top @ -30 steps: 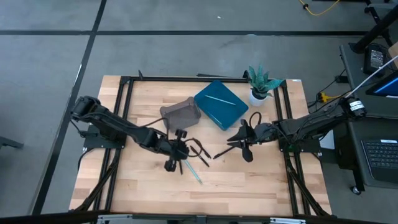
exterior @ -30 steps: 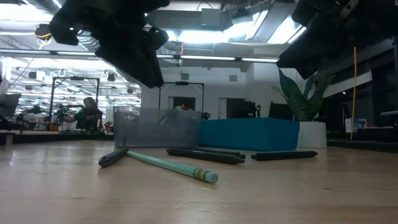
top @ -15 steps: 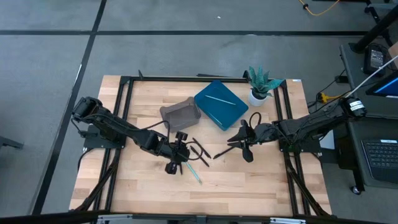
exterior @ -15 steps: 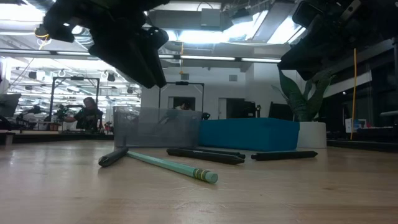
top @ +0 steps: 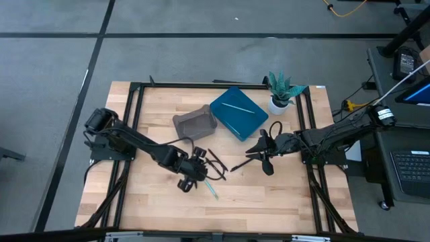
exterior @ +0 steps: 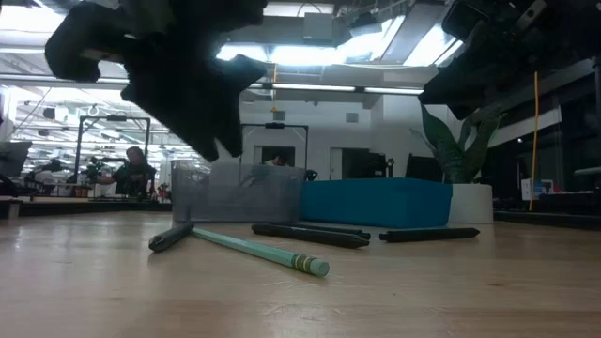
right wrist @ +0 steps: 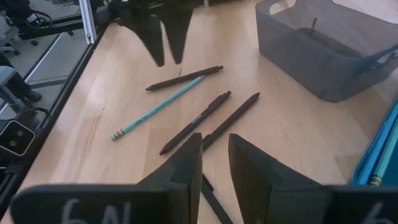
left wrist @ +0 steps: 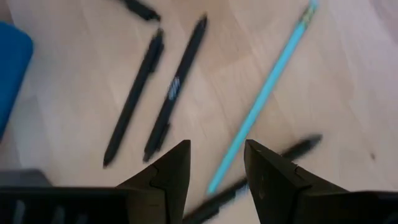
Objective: Sort pens & pencils
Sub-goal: Put the light blue pencil into the blue bin
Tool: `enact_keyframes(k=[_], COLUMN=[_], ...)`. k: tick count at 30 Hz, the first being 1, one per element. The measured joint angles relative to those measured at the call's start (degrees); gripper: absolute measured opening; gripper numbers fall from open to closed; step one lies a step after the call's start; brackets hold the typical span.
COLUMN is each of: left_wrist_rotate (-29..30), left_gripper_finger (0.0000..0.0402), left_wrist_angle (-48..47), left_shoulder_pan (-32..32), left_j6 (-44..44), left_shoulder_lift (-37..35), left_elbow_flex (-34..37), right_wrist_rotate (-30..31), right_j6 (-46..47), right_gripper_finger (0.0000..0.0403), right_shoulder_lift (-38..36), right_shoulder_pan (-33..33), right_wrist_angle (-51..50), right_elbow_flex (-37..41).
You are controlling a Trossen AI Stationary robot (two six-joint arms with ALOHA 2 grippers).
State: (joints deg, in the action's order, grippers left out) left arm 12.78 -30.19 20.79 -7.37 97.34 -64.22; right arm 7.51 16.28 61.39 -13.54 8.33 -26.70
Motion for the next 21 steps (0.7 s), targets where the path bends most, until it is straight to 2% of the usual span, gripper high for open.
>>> enact_keyframes(k=[11, 21], left_wrist_rotate=[-4.87, -4.98], left_gripper_finger=[0.0144, 0.0144], left_wrist_angle=[-1.05, 0.16], left_shoulder_pan=[0.32, 0.24], left_j6=[0.49, -1.96], left_shoulder_lift=[1.29, 5.20], left_elbow_flex=[-1.47, -1.51], right_wrist_rotate=[-0.07, -0.06], right_j6=[-0.27, -0.32], right_gripper_finger=[0.0080, 0.0080], right_shoulder_lift=[0.00, 0.00], right_shoulder_pan=[0.00, 0.00], right_wrist_angle=[-0.01, -0.10], right_elbow_flex=[0.00, -0.02])
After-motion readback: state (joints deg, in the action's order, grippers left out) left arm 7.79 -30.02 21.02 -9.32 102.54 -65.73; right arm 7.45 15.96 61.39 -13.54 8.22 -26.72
